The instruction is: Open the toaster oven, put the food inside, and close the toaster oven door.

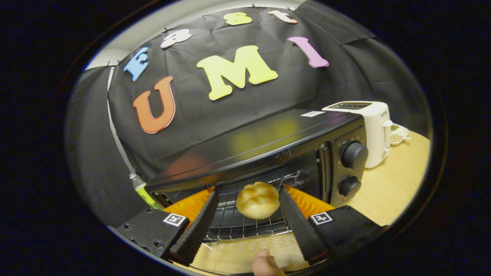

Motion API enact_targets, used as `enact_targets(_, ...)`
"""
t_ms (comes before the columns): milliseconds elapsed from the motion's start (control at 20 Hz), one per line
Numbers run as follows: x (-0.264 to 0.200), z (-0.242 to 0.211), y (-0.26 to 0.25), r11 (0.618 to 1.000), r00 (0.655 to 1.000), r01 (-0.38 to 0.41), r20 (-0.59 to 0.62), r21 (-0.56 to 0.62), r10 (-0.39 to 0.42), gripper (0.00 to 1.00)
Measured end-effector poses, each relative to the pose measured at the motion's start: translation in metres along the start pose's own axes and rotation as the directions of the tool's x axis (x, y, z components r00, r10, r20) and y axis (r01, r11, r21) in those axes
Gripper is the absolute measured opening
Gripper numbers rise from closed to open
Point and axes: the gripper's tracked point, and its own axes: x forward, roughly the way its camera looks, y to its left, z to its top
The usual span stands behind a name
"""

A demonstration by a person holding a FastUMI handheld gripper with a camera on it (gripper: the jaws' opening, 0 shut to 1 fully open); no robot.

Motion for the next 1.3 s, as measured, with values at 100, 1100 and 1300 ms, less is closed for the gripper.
enact_targets(100,-0.02,0.0,0.005,1.0,1.0,-0.006,-0.005,-0.006,0.006,1.0)
enact_targets(1100,-0.136,-0.119,-0.004,0.948,0.95,0.078,-0.266,-0.31,-0.165,1.0)
enact_targets(1300,-0.129,-0.142,-0.015,0.949,0.916,0.119,-0.336,-0.293,-0.219,1.0)
